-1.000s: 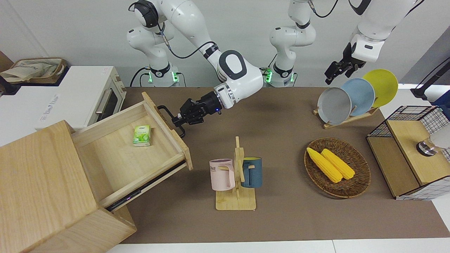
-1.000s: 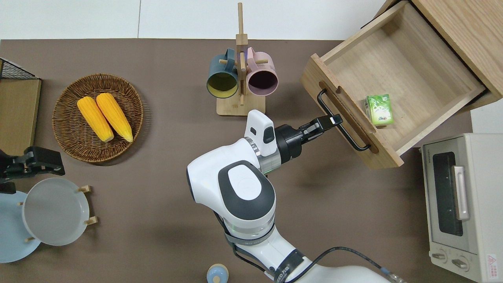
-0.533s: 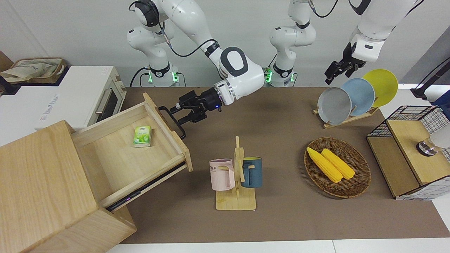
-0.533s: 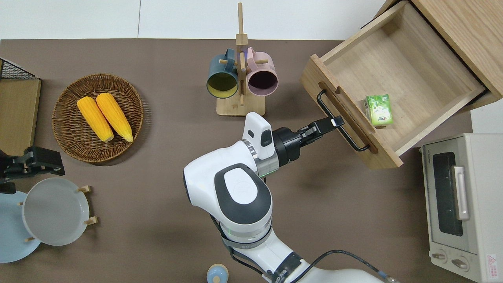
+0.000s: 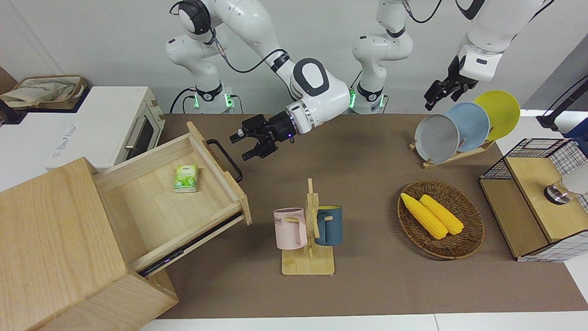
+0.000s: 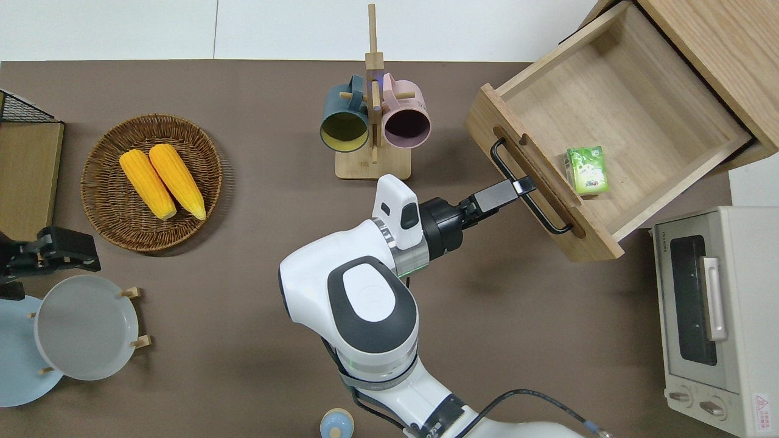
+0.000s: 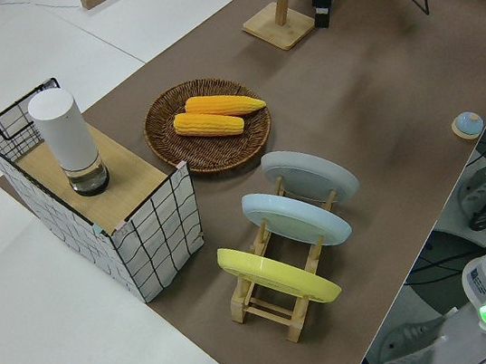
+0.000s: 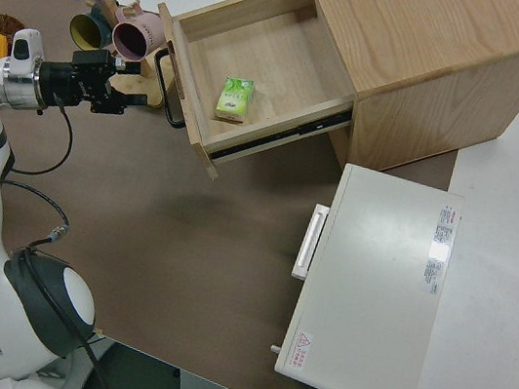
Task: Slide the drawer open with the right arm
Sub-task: 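Open the right gripper to release the drawer handle, then back the right gripper away from the drawer handle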
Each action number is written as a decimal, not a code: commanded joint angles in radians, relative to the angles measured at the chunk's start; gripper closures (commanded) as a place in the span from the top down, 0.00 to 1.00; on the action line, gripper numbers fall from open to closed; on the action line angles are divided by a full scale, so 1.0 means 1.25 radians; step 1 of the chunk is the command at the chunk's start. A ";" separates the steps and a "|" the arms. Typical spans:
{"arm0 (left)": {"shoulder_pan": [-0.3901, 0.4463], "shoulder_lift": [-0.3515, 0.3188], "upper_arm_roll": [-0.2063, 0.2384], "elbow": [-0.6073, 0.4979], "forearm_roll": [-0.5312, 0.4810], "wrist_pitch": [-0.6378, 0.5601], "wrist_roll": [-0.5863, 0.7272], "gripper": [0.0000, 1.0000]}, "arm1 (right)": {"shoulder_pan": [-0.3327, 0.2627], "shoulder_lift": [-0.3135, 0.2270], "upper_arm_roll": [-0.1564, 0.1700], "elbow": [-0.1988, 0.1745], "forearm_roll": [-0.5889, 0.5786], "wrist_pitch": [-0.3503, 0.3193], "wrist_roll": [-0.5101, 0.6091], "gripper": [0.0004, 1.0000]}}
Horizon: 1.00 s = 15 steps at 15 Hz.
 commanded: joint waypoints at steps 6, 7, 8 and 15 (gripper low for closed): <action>-0.003 -0.007 0.004 0.000 -0.003 -0.002 0.008 0.99 | 0.031 -0.055 -0.001 0.000 0.105 -0.021 -0.009 0.99; -0.003 -0.007 0.004 0.000 -0.003 -0.002 0.009 0.99 | 0.031 -0.063 -0.005 0.000 0.128 -0.019 -0.008 0.99; -0.003 -0.007 0.004 0.000 -0.003 -0.002 0.009 0.99 | 0.031 -0.071 -0.006 0.000 0.146 -0.016 -0.005 0.99; -0.003 -0.007 0.003 0.000 -0.003 -0.002 0.008 0.99 | -0.007 -0.183 -0.011 0.000 0.396 0.078 -0.008 0.99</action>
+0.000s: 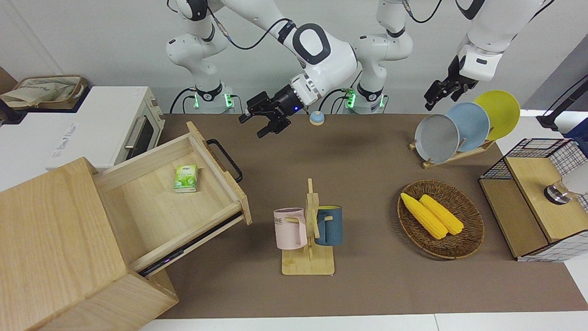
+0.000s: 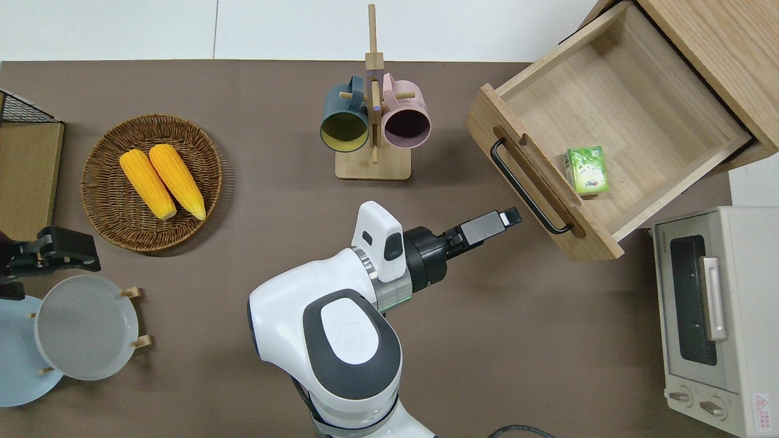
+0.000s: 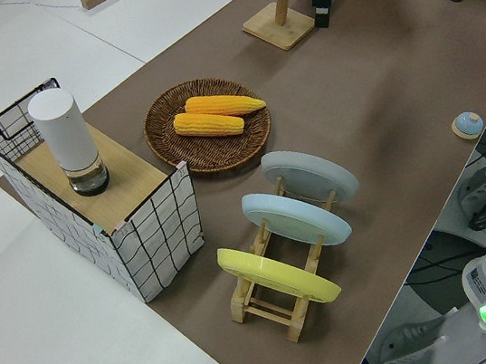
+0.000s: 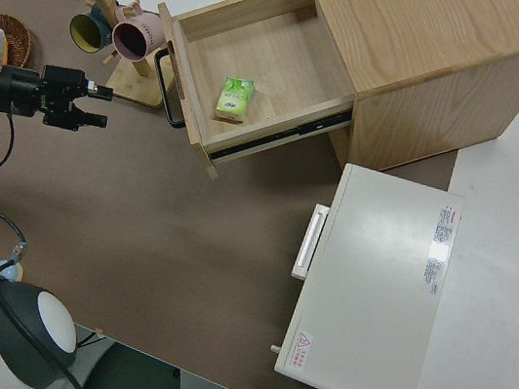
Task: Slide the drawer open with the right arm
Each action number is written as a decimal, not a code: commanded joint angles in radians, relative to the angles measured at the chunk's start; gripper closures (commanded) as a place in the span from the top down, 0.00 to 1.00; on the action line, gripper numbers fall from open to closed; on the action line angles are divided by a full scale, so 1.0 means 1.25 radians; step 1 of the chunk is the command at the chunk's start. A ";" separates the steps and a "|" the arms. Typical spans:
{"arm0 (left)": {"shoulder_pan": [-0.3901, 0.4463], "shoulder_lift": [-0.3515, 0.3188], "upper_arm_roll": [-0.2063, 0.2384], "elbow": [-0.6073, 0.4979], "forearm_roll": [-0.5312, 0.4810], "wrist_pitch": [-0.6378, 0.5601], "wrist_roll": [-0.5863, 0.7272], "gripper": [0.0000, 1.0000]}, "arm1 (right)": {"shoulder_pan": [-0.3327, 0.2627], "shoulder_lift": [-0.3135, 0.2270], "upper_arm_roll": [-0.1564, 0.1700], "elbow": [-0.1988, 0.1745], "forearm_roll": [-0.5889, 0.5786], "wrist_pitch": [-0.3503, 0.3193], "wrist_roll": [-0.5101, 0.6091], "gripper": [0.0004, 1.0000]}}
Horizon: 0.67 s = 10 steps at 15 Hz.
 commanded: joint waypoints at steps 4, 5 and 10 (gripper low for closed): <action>-0.003 -0.007 0.004 0.000 -0.003 -0.002 0.008 0.99 | -0.106 -0.142 -0.011 -0.015 0.262 0.116 -0.010 0.99; -0.003 -0.007 0.004 0.000 -0.003 -0.002 0.009 0.99 | -0.131 -0.160 -0.010 -0.015 0.305 0.127 -0.014 0.99; -0.003 -0.007 0.004 0.000 -0.003 -0.002 0.009 0.99 | -0.300 -0.268 -0.026 -0.017 0.557 0.132 -0.180 0.99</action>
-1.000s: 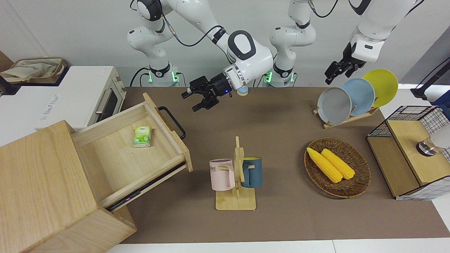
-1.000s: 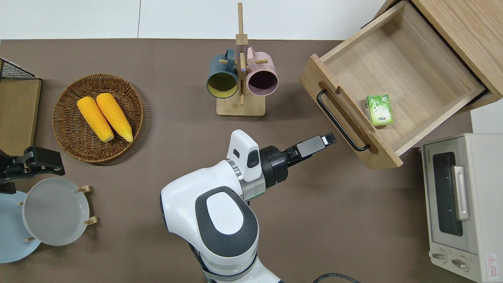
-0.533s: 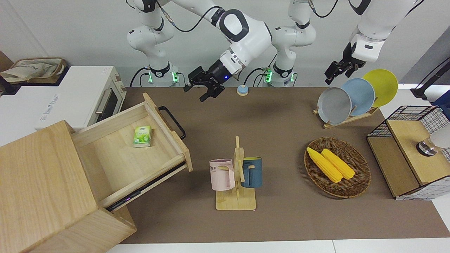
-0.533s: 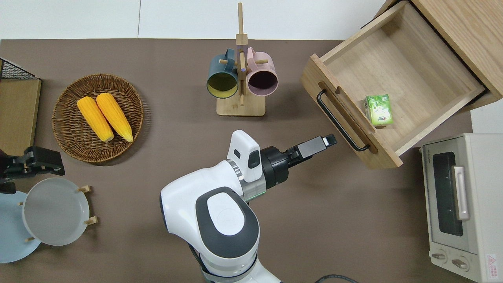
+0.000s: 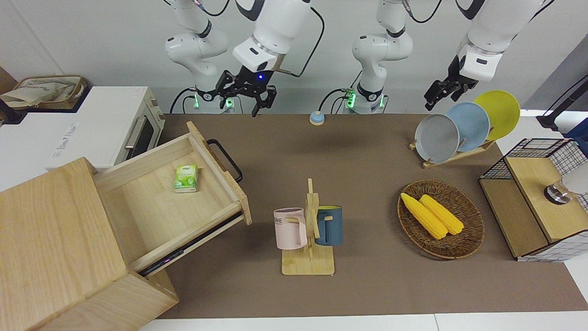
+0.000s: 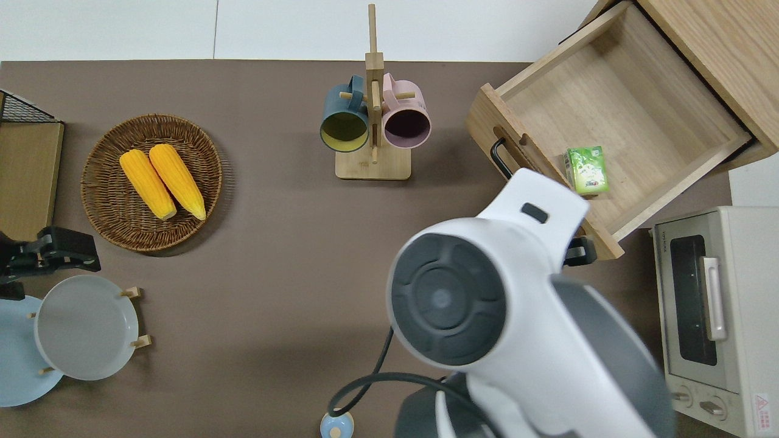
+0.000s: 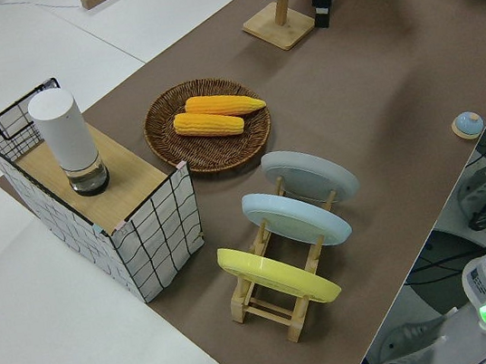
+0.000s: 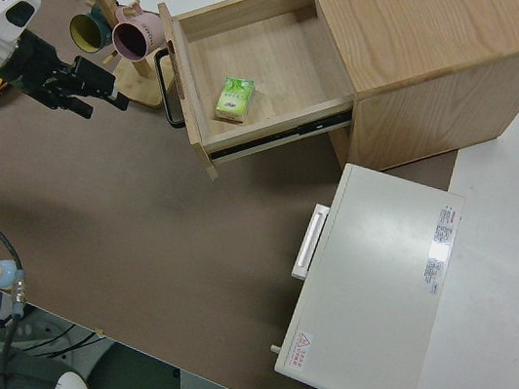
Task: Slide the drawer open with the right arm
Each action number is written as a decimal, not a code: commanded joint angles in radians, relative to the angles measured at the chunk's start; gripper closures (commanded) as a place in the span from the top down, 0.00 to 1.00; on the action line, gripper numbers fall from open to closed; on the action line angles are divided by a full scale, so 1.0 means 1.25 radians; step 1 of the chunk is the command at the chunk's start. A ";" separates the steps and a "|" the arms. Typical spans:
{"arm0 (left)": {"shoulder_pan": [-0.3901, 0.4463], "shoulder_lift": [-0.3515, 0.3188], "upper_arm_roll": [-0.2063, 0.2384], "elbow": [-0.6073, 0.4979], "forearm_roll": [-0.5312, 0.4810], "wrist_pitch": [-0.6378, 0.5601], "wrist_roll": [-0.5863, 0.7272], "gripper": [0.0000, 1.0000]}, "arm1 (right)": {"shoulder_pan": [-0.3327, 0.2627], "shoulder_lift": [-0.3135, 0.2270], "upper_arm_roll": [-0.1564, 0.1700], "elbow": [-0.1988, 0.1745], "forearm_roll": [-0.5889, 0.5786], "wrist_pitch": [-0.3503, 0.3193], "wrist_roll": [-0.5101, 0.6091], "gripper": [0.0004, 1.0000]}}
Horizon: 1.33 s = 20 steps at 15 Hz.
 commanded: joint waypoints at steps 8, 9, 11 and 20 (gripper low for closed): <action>-0.003 -0.007 0.004 0.000 -0.003 -0.002 0.008 0.99 | -0.340 -0.111 -0.005 -0.027 0.300 0.022 -0.216 0.99; -0.003 -0.007 0.004 0.000 -0.003 -0.002 0.008 0.99 | -0.375 -0.113 0.005 -0.027 0.314 0.022 -0.233 0.99; -0.003 -0.007 0.004 0.000 -0.003 -0.002 0.008 0.99 | -0.426 -0.115 0.017 -0.028 0.326 0.026 -0.275 0.99; -0.003 -0.007 0.004 0.000 -0.003 -0.002 0.008 0.99 | -0.494 -0.102 0.018 -0.026 0.351 0.081 -0.274 0.99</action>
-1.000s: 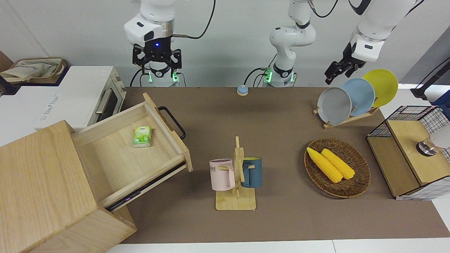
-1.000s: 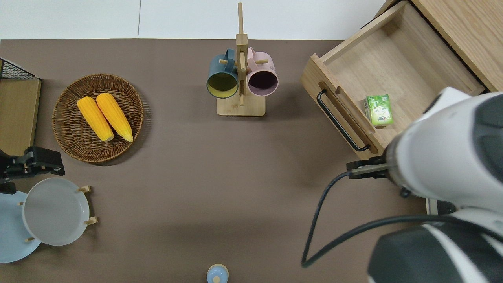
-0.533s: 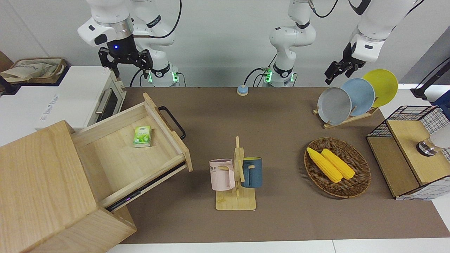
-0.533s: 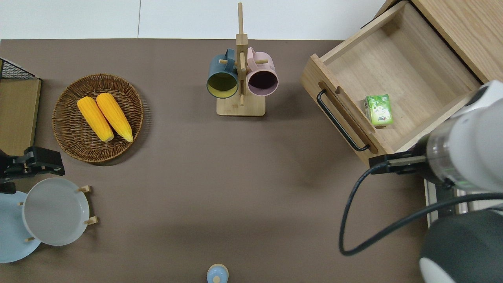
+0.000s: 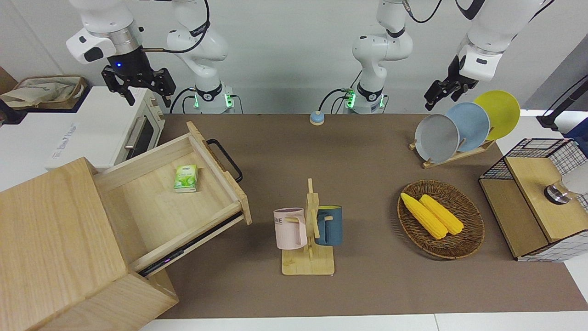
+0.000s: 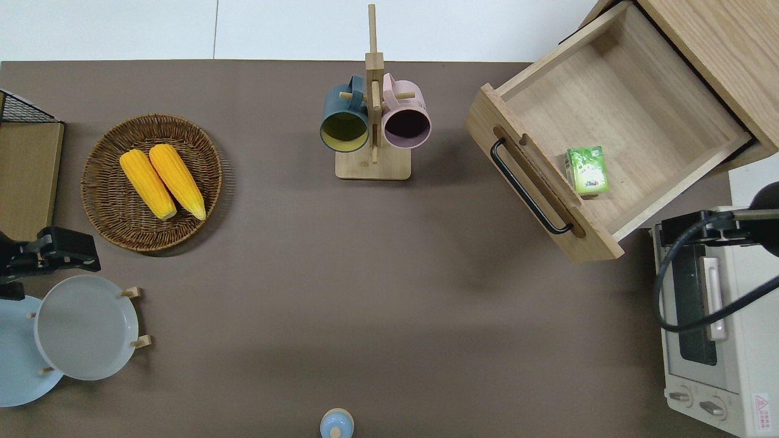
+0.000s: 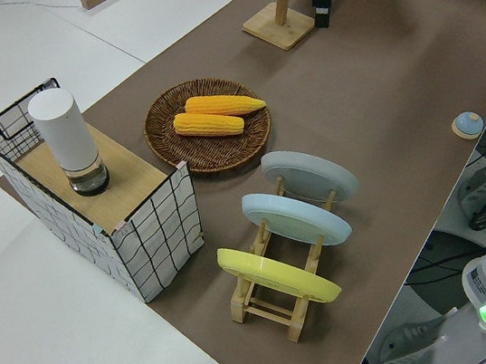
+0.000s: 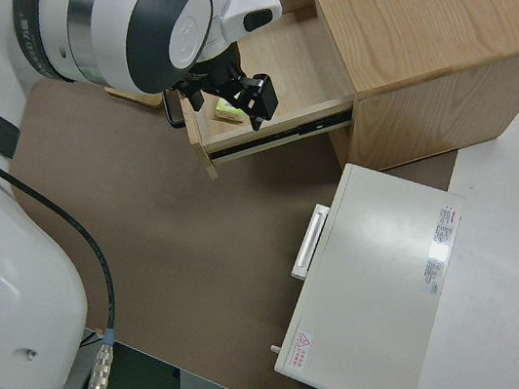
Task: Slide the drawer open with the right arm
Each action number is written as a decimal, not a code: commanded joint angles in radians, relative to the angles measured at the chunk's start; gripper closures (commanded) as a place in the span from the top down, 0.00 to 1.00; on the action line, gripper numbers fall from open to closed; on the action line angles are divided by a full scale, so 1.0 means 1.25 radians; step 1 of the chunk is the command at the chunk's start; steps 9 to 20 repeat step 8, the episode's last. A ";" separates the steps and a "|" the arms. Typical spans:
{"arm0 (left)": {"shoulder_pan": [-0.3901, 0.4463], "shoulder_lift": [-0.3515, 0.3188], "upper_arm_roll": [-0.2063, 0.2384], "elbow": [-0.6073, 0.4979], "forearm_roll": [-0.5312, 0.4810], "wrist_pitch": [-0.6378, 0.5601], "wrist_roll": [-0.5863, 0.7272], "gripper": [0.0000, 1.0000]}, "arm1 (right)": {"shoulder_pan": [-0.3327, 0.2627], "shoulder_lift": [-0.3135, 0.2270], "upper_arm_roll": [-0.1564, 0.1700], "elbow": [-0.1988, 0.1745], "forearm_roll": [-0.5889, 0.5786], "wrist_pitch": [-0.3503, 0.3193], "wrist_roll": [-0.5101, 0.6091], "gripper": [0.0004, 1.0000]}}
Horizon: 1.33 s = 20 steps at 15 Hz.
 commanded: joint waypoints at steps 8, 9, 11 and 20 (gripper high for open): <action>-0.003 -0.007 0.004 0.000 -0.003 -0.002 0.008 0.99 | -0.010 -0.003 0.018 -0.008 0.015 0.034 -0.006 0.99; -0.003 -0.007 0.004 0.000 -0.003 -0.002 0.008 0.99 | -0.010 -0.003 0.018 -0.008 0.015 0.034 -0.006 0.99; -0.003 -0.007 0.004 0.000 -0.003 -0.002 0.008 0.99 | -0.010 -0.003 0.018 -0.008 0.015 0.034 -0.006 0.99; -0.003 -0.007 0.004 0.000 -0.003 -0.002 0.008 0.99 | -0.010 -0.003 0.018 -0.008 0.015 0.034 -0.006 0.99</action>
